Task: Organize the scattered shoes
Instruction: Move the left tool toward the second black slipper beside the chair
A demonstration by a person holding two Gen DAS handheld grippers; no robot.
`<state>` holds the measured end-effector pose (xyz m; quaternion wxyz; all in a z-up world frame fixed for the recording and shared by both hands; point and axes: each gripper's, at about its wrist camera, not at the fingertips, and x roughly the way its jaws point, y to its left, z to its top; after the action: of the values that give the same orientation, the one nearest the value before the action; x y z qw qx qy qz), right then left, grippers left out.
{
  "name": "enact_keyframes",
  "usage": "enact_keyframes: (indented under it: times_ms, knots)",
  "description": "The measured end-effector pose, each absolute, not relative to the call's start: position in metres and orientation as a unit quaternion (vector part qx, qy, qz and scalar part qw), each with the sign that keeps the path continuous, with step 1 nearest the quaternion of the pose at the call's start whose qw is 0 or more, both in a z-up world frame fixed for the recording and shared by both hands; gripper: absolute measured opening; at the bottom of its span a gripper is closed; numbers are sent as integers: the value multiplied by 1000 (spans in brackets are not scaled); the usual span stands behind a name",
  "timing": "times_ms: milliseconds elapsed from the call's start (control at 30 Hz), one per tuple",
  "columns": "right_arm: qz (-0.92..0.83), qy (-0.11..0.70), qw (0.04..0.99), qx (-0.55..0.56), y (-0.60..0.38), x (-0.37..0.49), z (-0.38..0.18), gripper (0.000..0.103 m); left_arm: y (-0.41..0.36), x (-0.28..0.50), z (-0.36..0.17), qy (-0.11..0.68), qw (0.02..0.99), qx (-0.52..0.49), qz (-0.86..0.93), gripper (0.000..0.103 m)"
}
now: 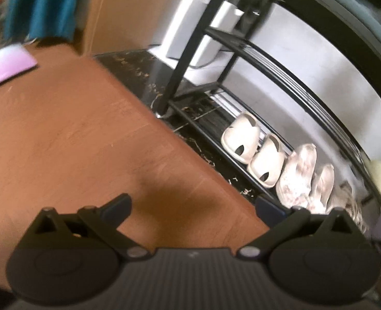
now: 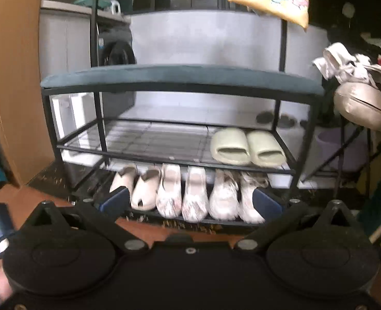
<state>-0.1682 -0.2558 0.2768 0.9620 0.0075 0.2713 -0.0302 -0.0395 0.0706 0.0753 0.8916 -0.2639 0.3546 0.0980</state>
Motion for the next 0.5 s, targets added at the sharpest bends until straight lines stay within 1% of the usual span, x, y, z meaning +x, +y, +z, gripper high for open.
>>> enact_keyframes:
  times_ms: [100, 167, 200, 267, 367, 500]
  knots:
    - [-68, 291, 954, -6, -286, -172, 284, 103, 18, -36, 79, 363, 899, -236, 61, 102]
    - [-102, 284, 953, -9, -310, -177, 281, 103, -32, -35, 83, 374, 898, -230, 20, 102]
    - [-115, 280, 953, -5, -322, -179, 278, 103, -46, -34, 84, 379, 897, -228, 10, 102]
    - [-147, 276, 950, 21, -351, -190, 269, 103, -100, -33, 84, 407, 888, -213, -33, 102]
    - [-179, 308, 933, 48, -390, -216, 260, 103, -168, -36, 80, 440, 874, -186, -93, 102]
    - [-194, 295, 933, 71, -421, -242, 260, 103, -272, -42, 68, 478, 843, -145, -199, 102]
